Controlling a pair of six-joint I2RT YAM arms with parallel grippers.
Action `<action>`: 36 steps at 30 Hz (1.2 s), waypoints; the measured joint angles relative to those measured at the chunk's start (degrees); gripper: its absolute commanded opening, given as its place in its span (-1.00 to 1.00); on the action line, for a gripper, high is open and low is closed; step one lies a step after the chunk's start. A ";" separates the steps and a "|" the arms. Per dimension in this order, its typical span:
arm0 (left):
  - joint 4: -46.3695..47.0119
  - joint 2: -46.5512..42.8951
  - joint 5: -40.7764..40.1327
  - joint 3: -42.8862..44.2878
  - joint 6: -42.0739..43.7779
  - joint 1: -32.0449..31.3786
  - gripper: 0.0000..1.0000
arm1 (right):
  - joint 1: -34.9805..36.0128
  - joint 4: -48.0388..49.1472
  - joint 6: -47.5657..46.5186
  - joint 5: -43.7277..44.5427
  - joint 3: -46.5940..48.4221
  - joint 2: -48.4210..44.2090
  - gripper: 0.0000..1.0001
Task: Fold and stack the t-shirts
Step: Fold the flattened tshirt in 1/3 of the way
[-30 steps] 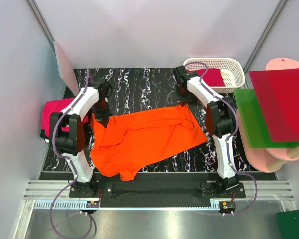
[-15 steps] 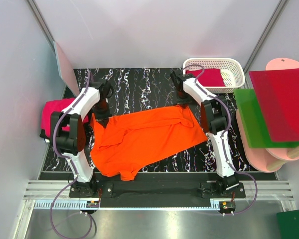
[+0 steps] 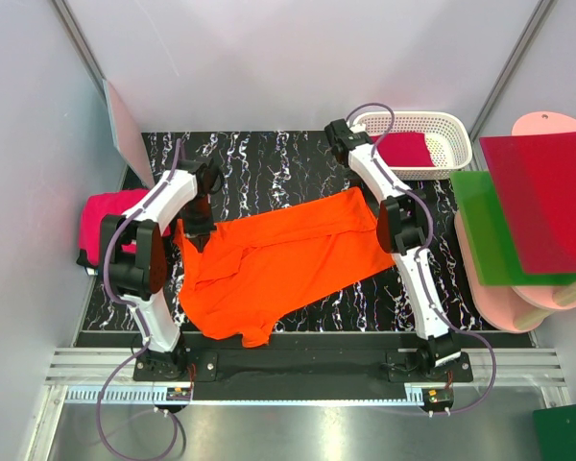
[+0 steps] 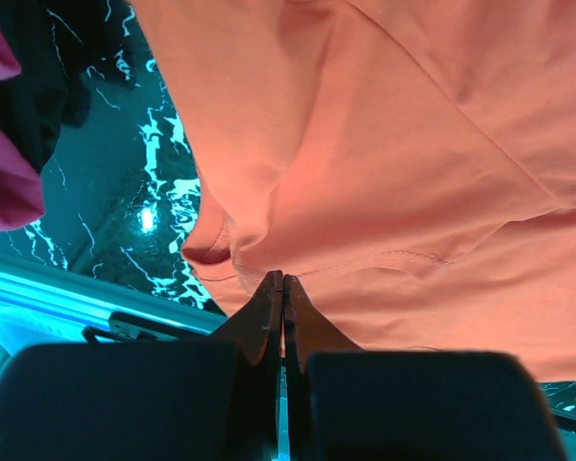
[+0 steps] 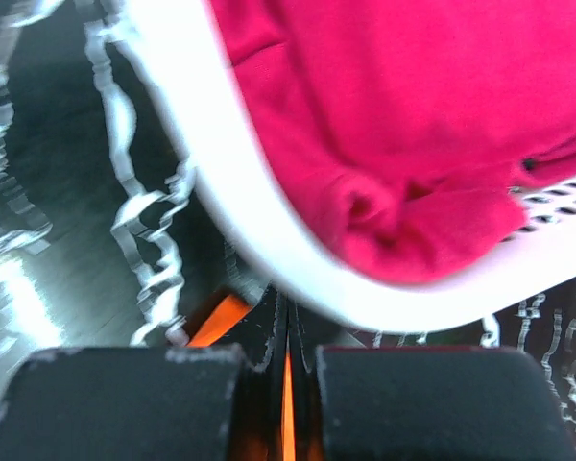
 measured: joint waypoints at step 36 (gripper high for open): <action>-0.59 4.42 -1.36 4.76 0.31 -0.81 -1.00 | -0.83 1.05 -0.83 -33.27 -27.52 -14.93 -1.00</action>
